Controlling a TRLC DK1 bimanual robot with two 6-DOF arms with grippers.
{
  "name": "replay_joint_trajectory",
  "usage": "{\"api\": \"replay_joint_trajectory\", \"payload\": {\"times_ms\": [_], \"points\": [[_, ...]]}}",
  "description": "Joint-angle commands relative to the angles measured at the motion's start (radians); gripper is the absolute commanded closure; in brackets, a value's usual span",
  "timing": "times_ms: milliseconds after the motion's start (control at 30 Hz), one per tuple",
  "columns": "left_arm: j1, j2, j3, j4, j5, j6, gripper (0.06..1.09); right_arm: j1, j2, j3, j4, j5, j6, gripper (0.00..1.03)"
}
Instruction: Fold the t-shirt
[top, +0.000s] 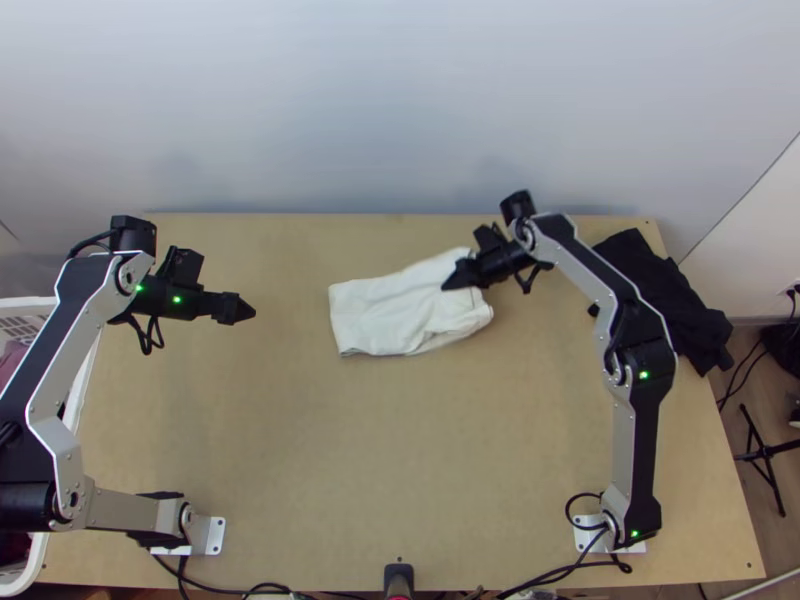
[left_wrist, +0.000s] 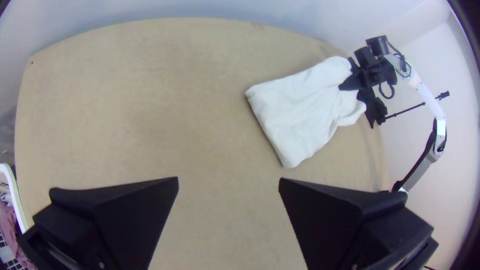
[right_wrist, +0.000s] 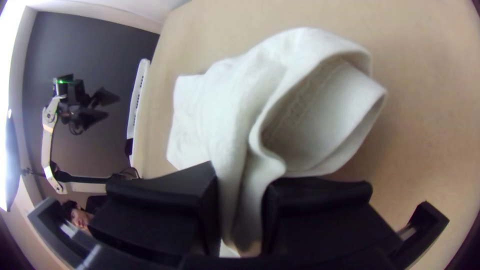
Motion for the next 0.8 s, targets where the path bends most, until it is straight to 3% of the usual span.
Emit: {"api": "replay_joint_trajectory", "payload": {"times_ms": [0, 300, 767], "points": [[0.011, -0.011, -0.005, -0.003, 0.001, 0.008, 0.11, -0.002, -0.069, 0.118, 0.005, -0.057, 0.101, 1.0], [0.012, -0.024, -0.008, -0.029, 0.001, 0.033, 0.11, -0.065, -0.063, 0.295, 0.0, -0.06, 0.202, 1.0], [0.02, -0.013, -0.025, -0.046, 0.002, 0.085, 0.11, -0.3, -0.087, 0.282, -0.001, -0.059, 0.267, 1.0]]}}
